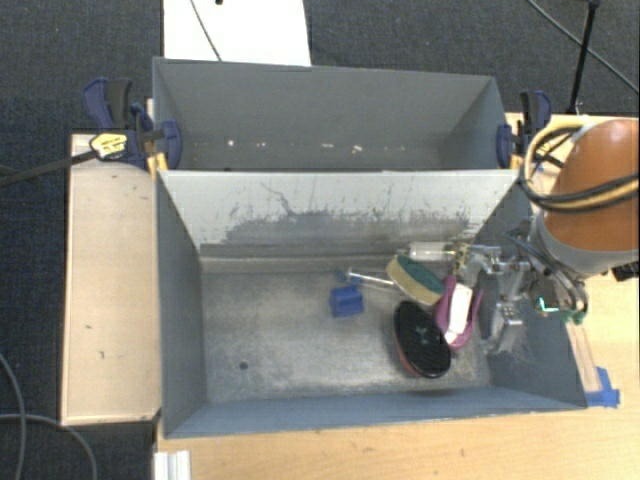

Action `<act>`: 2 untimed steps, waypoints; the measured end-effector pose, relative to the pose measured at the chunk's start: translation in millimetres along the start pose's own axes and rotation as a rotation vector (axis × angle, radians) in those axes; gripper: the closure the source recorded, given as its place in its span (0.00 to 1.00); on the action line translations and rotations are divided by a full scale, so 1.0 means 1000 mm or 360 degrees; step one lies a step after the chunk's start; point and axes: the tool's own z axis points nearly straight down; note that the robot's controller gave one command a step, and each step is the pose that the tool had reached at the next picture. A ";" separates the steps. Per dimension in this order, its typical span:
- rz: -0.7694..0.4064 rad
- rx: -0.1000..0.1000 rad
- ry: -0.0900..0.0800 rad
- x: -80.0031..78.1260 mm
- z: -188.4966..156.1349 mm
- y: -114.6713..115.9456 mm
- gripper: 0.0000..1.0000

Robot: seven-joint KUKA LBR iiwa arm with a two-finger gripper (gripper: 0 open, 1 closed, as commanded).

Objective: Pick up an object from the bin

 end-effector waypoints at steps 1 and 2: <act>-0.0931 0.0006 -0.0035 0.000 0.127 0.042 0.00; -0.1526 0.0007 -0.0017 0.020 0.100 0.045 0.00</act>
Offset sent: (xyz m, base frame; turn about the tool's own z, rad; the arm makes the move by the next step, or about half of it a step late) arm -0.0055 0.0398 -0.1302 -0.5860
